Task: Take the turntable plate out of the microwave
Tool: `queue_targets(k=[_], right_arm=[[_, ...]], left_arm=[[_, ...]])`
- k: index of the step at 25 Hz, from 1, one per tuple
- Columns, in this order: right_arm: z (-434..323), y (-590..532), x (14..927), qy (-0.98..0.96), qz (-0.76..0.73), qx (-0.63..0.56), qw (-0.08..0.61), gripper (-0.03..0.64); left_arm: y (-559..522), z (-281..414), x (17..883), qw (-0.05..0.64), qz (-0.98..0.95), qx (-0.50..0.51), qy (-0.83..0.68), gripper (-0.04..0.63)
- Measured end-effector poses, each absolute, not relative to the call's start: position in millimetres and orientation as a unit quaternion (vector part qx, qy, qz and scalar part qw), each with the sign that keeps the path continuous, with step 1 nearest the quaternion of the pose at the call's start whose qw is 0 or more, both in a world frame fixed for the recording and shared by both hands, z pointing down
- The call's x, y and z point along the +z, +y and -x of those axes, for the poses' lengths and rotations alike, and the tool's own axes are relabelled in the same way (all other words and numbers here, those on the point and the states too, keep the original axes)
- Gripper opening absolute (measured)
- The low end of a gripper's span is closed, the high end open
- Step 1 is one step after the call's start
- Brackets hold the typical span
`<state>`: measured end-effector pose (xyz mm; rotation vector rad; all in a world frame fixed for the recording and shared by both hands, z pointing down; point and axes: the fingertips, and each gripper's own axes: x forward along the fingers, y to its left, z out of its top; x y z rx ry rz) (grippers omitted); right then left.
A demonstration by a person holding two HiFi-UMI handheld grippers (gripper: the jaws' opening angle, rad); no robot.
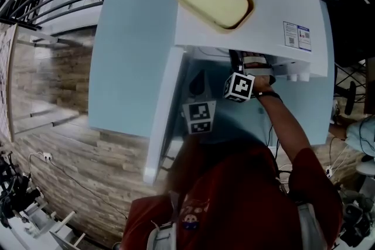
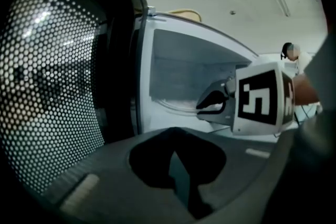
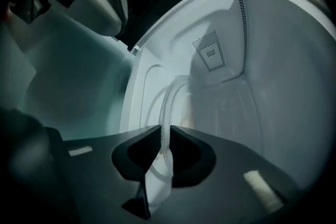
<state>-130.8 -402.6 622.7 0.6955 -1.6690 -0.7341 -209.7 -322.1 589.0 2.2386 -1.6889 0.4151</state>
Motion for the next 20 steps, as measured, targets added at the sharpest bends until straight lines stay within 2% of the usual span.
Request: queue_targets(k=[11, 20], right_arm=[[107.2, -353.7, 612.1, -0.727, -0.280, -0.296, 0.553, 0.020], [99.5, -294.0, 616.4, -0.754, -0.249, -0.281, 0.540, 0.021]], left_arm=[[-312.8, 207.0, 585.3, 0.149, -0.779, 0.142, -0.593, 0.000], [-300.1, 187.6, 578.1, 0.155, -0.791, 0.121, -0.579, 0.000]])
